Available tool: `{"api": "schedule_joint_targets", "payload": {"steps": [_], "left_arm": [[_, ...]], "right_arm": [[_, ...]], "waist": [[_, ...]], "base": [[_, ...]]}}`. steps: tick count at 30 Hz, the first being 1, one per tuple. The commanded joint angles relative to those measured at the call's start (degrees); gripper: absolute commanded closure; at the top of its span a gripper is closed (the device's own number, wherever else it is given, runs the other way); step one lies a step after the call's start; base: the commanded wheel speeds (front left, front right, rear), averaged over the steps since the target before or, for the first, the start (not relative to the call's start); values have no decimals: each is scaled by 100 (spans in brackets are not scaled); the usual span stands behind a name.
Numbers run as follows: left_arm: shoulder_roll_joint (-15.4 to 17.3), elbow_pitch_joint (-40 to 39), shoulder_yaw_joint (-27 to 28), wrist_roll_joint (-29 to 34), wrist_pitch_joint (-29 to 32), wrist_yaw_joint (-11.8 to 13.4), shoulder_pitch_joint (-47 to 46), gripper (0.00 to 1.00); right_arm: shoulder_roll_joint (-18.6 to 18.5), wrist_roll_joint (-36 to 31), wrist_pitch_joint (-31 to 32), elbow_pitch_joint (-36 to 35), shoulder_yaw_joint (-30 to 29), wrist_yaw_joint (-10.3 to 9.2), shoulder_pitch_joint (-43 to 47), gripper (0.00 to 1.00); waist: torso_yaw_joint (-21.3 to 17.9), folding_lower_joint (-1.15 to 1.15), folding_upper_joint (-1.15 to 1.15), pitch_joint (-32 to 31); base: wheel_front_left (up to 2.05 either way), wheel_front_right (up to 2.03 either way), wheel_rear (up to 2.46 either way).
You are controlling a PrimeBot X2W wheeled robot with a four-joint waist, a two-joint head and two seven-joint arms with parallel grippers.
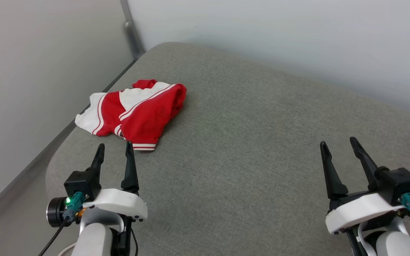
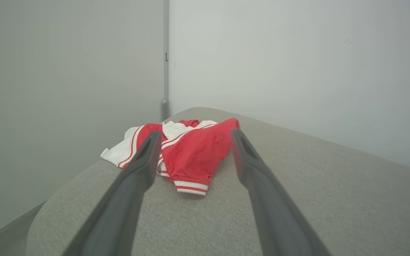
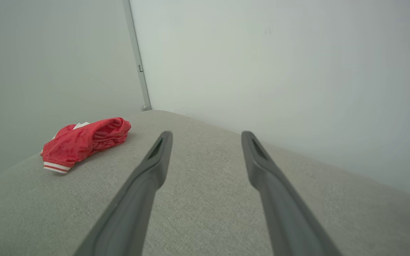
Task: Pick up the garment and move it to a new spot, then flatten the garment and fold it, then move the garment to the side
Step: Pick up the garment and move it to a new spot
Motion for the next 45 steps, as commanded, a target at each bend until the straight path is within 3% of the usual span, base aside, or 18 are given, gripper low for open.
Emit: {"api": "schedule_joint_targets", "payload": {"steps": [1,13,17,22,28,35,36,37,41,45], "left_arm": [[-10,-21,0,7,-15,21,42,0],[-10,-90,173,-41,-15,15,-425,0],[47,70,396,-82,-15,-57,-1089,0],[365,400,690,-258,121,-85,-2222,0],[973,933,855,-518,1562,-153,-3374,0],[1688,1913,947,-699,3616,-116,-3876,0],[1688,1913,947,-699,3616,-116,-3876,0],[1822,2206,970,-743,4109,-82,-3885,0],[1999,2577,906,-766,4799,-123,-3773,0],[1992,2921,823,-856,5550,-175,-3533,0]], "right_arm": [[10,-33,9,-44,10,-1,-49,0],[-5,-167,192,-453,148,-1,-327,0],[-115,-217,344,-742,244,-1,-612,0],[-331,-226,455,-947,306,-1,-1030,0],[-490,-184,448,-1094,370,-1,-1469,0],[-454,-114,288,-1024,427,-1,-1822,0],[-454,-114,288,-1024,427,-1,-1822,0],[-437,-100,228,-973,418,-1,-1872,0],[-414,-73,160,-890,411,-1,-1916,0],[-388,-43,107,-816,368,-1,-1897,0]], "waist": [[106,0,0,45],[-11,0,0,539],[-279,0,0,1090],[-695,0,0,1833],[-1155,0,0,2607],[-1591,0,0,3140],[-1591,0,0,3140],[-1669,0,0,3205],[-1754,0,0,3250],[-1785,0,0,3247]], "base": [[0,0,0],[0,0,0],[0,0,0],[0,0,0],[0,0,0],[0,0,0],[0,0,0],[0,0,0],[0,0,0],[0,0,0]]}}
